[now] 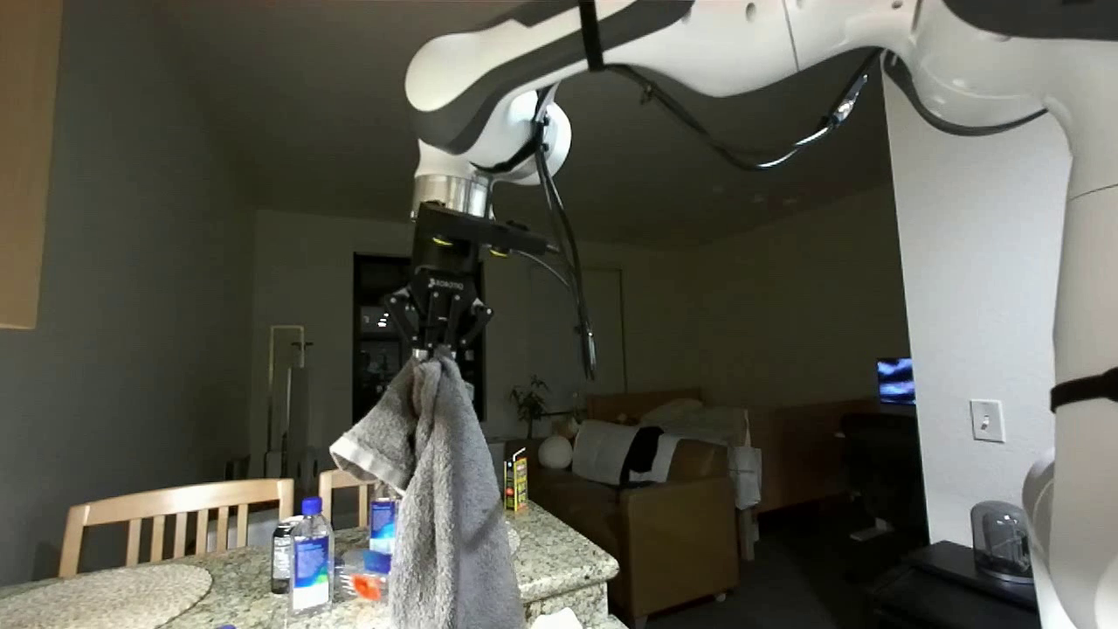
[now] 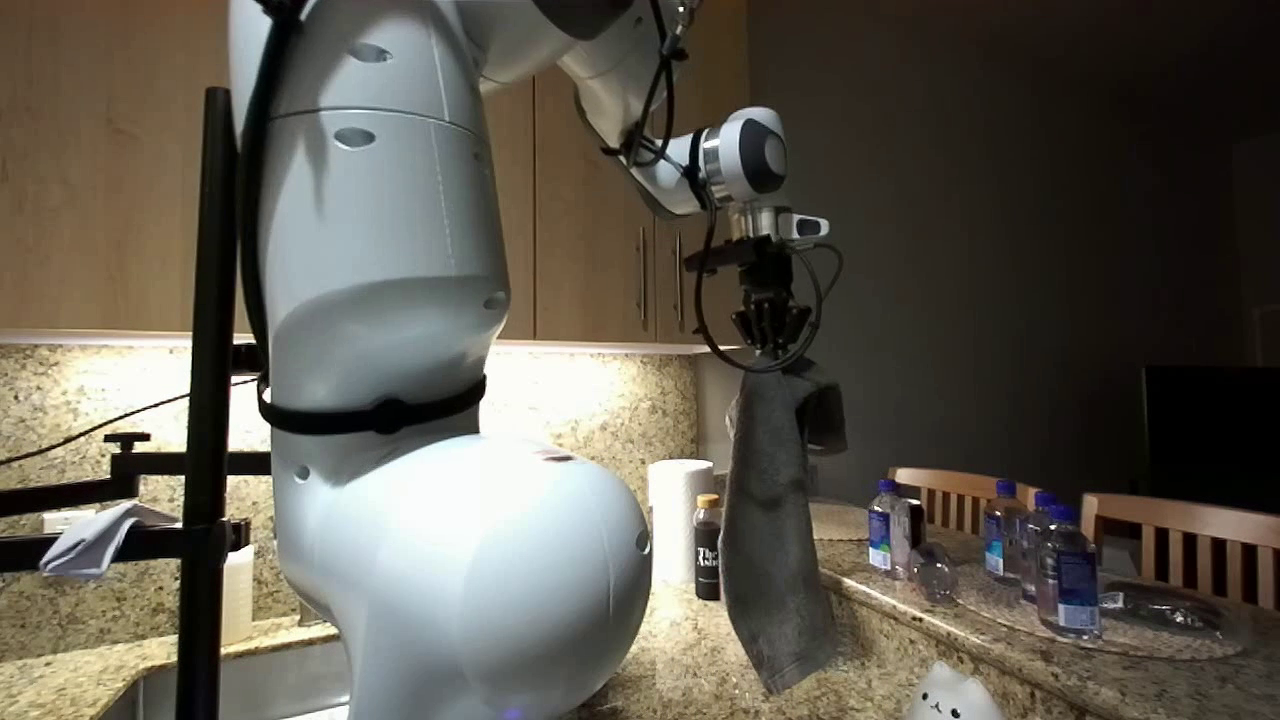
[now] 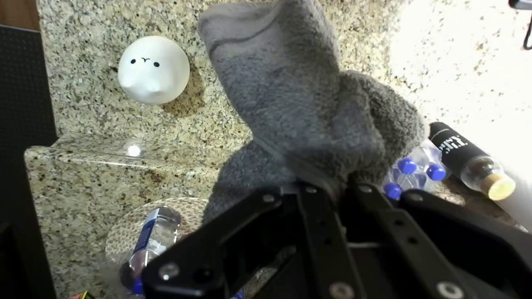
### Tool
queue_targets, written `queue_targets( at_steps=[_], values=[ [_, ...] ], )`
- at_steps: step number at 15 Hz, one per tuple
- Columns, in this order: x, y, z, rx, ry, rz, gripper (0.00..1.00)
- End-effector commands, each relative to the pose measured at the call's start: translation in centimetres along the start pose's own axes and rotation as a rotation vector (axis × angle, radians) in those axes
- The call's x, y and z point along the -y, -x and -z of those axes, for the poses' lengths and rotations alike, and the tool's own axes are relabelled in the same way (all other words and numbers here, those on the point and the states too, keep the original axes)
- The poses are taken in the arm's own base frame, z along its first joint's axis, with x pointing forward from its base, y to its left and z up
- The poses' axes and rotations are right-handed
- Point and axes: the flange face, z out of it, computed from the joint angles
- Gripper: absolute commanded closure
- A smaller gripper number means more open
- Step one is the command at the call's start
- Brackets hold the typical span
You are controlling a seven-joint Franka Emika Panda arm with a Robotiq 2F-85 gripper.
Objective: Move the grey towel to the right.
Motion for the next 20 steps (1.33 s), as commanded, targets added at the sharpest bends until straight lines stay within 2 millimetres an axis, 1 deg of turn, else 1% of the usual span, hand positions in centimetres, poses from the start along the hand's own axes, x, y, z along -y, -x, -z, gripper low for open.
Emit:
queue_targets(
  at_steps=[1,3,5,6,9,13,15,18,20],
  values=[
    [-1.1,3.1,2.5,-0.073,0.04,-0.116,0.91],
    [-2.5,3.3,2.3,-0.066,0.07,-0.187,0.91],
    [-4.4,3.3,1.3,-0.041,0.092,-0.249,0.91],
    [-5.4,3.2,0.4,-0.024,0.108,-0.275,0.91],
    [-8.4,2.3,-3.2,0.048,0.123,-0.327,0.91],
    [-11.7,0.8,-9.0,0.168,0.146,-0.368,0.91],
    [-13.5,-0.2,-11.5,0.21,0.155,-0.394,0.91],
    [-15.6,-2.2,-14.4,0.204,0.15,-0.414,0.91],
    [-16.0,-3.8,-15.7,0.153,0.135,-0.419,0.91]
  ],
)
